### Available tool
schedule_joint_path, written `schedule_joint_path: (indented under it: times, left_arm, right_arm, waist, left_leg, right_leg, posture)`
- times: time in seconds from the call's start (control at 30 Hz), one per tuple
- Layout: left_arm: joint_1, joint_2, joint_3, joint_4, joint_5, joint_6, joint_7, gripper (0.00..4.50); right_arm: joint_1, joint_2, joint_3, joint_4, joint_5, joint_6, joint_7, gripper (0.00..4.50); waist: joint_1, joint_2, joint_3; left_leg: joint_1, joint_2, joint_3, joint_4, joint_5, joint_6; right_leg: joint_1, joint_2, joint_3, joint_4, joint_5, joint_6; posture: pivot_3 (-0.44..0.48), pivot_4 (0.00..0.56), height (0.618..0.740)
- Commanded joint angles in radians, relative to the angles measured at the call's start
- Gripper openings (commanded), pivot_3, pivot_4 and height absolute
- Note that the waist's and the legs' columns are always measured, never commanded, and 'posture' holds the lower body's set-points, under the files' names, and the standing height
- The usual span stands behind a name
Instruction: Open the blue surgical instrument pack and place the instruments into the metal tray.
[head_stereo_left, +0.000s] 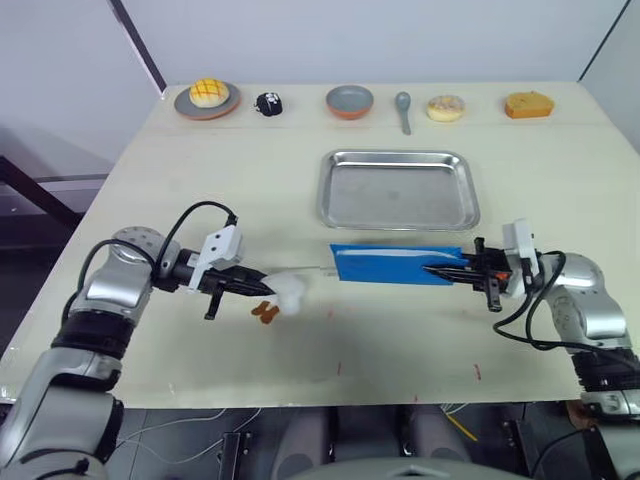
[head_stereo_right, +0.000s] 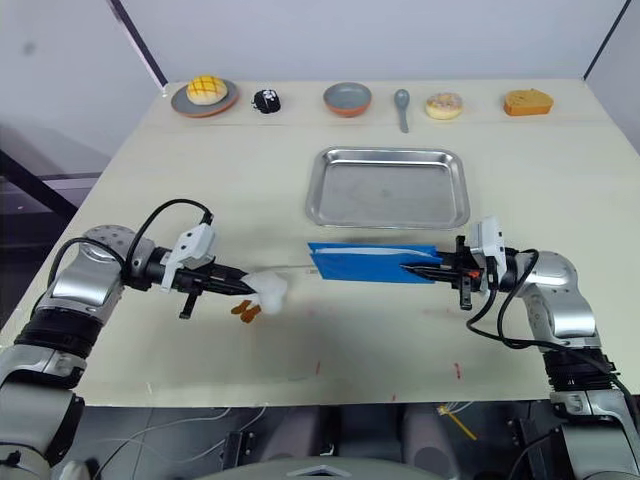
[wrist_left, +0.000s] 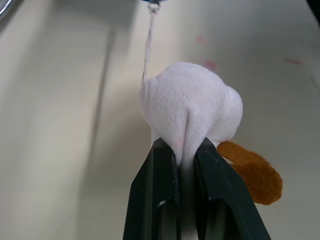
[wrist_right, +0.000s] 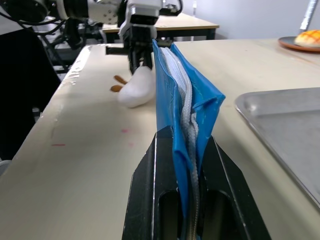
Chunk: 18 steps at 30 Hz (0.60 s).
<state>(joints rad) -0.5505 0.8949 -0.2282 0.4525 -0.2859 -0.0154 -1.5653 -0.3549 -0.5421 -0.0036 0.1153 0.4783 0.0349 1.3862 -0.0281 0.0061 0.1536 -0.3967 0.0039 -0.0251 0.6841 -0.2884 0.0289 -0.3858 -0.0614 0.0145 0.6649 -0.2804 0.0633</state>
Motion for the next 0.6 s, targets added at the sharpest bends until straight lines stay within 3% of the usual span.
schedule_joint_path:
  times: [0.03, 0.2, 0.23, 0.33, 0.4, 0.6]
  left_arm:
    - [-0.030, -0.002, 0.005, 0.059, 0.049, -0.046, -0.044, 0.04]
    - [-0.045, 0.015, -0.019, 0.090, 0.069, -0.059, -0.049, 2.05]
    - [-0.044, 0.025, -0.026, 0.083, 0.059, -0.048, -0.049, 2.69]
    - [-0.040, 0.064, -0.052, 0.037, -0.011, 0.010, -0.049, 3.57]
    - [-0.042, 0.098, -0.075, 0.009, -0.056, 0.035, -0.049, 4.45]
    - [-0.113, 0.138, -0.068, -0.015, -0.202, 0.109, -0.049, 4.45]
  right_arm:
    - [-0.021, 0.003, -0.016, -0.007, 0.002, -0.028, -0.012, 0.00]
    - [-0.021, 0.005, -0.010, -0.006, -0.004, -0.032, -0.018, 0.00]
    - [-0.018, 0.003, -0.009, -0.006, -0.006, -0.034, -0.017, 0.00]
    - [-0.014, 0.006, -0.008, -0.011, -0.005, -0.034, -0.022, 0.00]
    - [-0.015, 0.011, -0.005, -0.012, -0.006, -0.034, -0.024, 0.00]
    - [-0.016, 0.014, 0.013, -0.016, -0.013, -0.036, -0.007, 0.00]
  waist:
    - [0.003, 0.000, 0.000]
    - [0.006, -0.001, 0.000]
    - [0.007, -0.001, 0.000]
    - [0.008, -0.001, 0.001]
    - [0.009, -0.002, 0.002]
    - [0.013, -0.005, 0.005]
  left_leg:
    - [0.000, 0.000, 0.000, 0.000, 0.000, 0.000]
    - [0.000, 0.000, 0.001, 0.000, 0.000, 0.000]
    - [0.000, 0.000, 0.001, 0.000, 0.000, 0.000]
    - [0.000, 0.000, 0.001, 0.000, 0.000, 0.000]
    - [-0.001, 0.000, 0.001, 0.000, 0.000, 0.000]
    - [-0.001, 0.001, 0.000, 0.000, 0.000, 0.000]
  right_leg:
    - [0.000, 0.000, 0.000, 0.000, 0.000, 0.000]
    - [-0.001, 0.000, 0.001, 0.000, 0.000, 0.000]
    - [-0.001, 0.000, 0.001, 0.000, 0.000, 0.000]
    - [-0.001, 0.000, 0.001, 0.000, 0.000, 0.000]
    - [-0.001, 0.000, 0.001, 0.001, 0.000, 0.000]
    - [-0.002, 0.000, 0.001, 0.001, 0.000, 0.000]
  posture:
    - [0.000, 0.150, 0.740]
    - [0.000, 0.150, 0.740]
    - [0.000, 0.150, 0.740]
    - [0.000, 0.150, 0.740]
    - [0.000, 0.150, 0.740]
    - [0.000, 0.150, 0.740]
